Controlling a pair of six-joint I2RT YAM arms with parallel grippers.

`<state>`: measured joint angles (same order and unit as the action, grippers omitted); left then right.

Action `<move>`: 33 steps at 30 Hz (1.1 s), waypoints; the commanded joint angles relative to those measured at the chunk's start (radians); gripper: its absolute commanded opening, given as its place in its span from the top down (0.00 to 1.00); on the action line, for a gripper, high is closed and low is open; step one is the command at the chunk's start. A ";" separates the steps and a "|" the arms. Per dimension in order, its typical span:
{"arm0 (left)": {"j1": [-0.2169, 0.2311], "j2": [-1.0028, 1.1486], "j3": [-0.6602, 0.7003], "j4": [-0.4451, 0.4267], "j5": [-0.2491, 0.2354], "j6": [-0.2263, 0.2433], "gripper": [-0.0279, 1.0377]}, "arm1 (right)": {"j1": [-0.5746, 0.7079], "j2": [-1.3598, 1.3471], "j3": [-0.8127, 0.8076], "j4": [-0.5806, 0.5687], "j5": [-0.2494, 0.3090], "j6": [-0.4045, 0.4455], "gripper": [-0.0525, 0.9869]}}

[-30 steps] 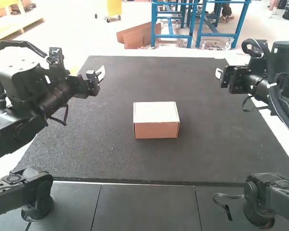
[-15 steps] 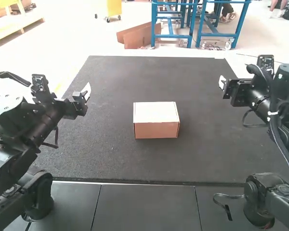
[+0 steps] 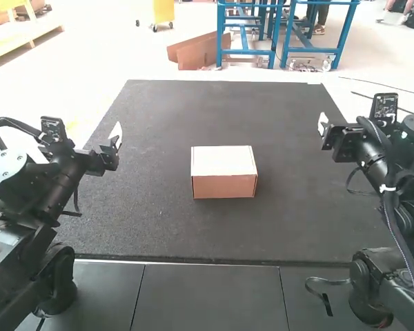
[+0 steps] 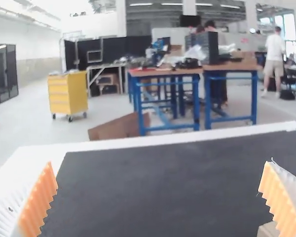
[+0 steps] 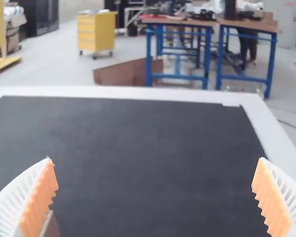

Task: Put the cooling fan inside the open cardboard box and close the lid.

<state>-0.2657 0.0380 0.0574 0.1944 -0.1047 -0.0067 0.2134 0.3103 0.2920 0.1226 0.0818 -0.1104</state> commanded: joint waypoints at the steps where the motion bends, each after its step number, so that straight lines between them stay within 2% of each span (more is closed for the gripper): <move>1: 0.014 -0.041 -0.037 0.014 0.005 0.076 0.07 | -0.016 -0.023 -0.019 0.051 0.022 -0.072 0.08; 5: 0.025 -0.039 -0.059 0.023 -0.004 0.074 0.07 | -0.026 -0.042 -0.074 0.123 0.015 -0.104 0.08; 8: 0.029 -0.039 -0.059 -0.012 -0.007 0.037 0.07 | -0.031 -0.042 -0.108 0.138 0.015 -0.104 0.08; 13: 0.037 -0.039 -0.059 -0.067 -0.009 0.033 0.07 | -0.031 -0.051 -0.151 0.147 0.012 -0.087 0.08; 22: 0.152 -0.039 -0.059 -0.141 -0.009 0.020 0.07 | -0.037 -0.073 -0.218 0.163 0.006 -0.046 0.08; 26: 0.164 -0.039 -0.059 -0.176 -0.009 0.017 0.07 | -0.051 -0.172 -0.263 0.143 -0.002 -0.046 0.08; 30: 0.158 -0.039 -0.059 -0.191 -0.009 0.020 0.07 | -0.066 -0.310 -0.290 0.069 0.001 -0.046 0.08; 33: 0.157 -0.039 -0.059 -0.202 -0.009 0.013 0.07 | -0.072 -0.307 -0.290 0.022 0.006 -0.043 0.08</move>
<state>-0.1104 0.0120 0.0055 -0.0071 -0.1059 0.0200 0.1589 0.0086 0.0036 0.1581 0.0864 -0.1665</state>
